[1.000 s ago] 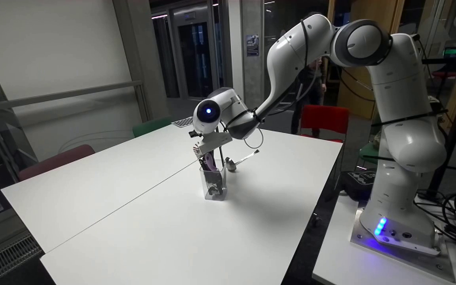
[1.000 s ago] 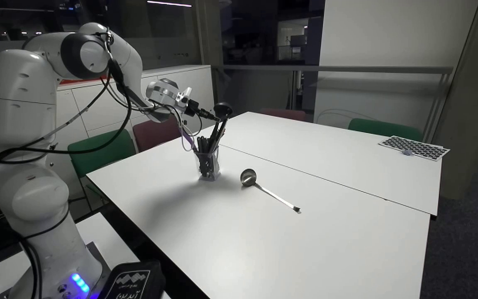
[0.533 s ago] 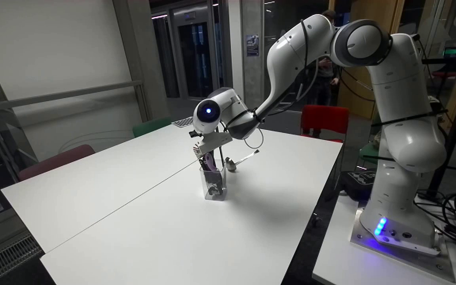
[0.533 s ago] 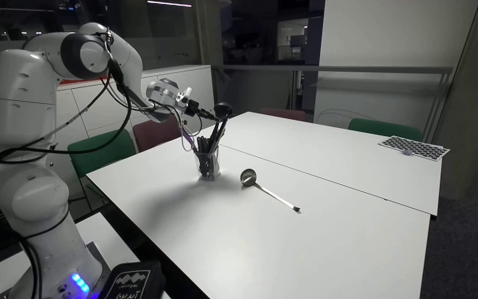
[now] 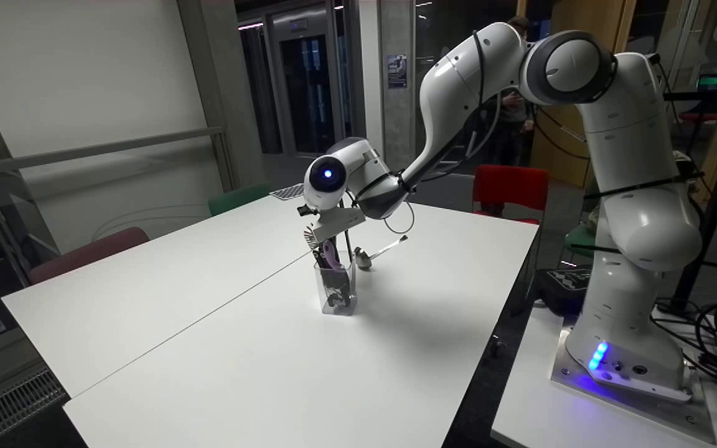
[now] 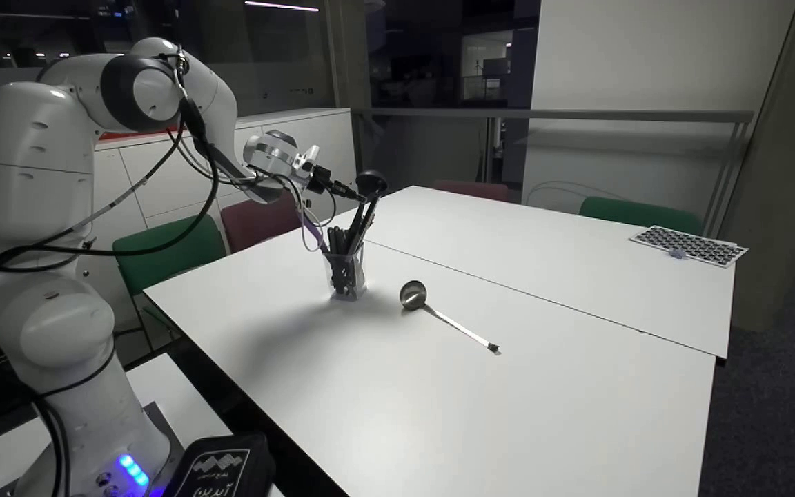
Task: Pick up the spoon and put it in the cup
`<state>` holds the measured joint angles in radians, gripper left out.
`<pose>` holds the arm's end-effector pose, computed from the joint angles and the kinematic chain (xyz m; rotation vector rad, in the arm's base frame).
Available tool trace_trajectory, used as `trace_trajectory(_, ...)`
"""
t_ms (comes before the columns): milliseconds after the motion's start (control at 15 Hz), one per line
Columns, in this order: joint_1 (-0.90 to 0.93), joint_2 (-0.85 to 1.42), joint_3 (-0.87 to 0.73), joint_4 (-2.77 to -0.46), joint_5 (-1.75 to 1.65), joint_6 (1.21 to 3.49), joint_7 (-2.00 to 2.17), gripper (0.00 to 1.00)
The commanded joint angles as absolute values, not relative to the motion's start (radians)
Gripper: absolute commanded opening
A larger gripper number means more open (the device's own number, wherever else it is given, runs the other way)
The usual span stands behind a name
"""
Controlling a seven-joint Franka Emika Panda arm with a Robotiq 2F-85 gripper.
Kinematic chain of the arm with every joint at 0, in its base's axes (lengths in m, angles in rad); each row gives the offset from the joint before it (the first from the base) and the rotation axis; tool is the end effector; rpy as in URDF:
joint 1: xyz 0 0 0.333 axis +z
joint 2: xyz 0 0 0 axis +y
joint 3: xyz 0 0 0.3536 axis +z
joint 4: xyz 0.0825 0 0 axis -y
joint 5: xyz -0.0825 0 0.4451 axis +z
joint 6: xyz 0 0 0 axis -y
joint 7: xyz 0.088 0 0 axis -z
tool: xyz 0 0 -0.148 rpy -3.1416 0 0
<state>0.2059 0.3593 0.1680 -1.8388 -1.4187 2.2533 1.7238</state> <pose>0.7088 0.2063 0.3383 2.3501 -0.4968 1.2312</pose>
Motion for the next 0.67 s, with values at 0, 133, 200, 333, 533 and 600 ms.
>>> trace_trajectory(0,0.211,0.359,0.163,-1.838,-1.415,2.254,1.721,0.06)
trace_trajectory(133,0.211,0.359,0.163,-1.838,-1.415,2.254,1.721,0.06)
trace_trajectory(200,0.211,0.359,0.163,-1.838,-1.415,2.254,1.721,0.06)
trace_trajectory(333,0.211,0.359,0.163,-1.838,-1.415,2.254,1.721,0.06)
trace_trajectory(533,0.211,0.359,0.163,-1.838,-1.415,2.254,1.721,0.31)
trace_trajectory(600,0.212,0.350,0.166,-1.839,-1.424,2.272,1.722,0.33)
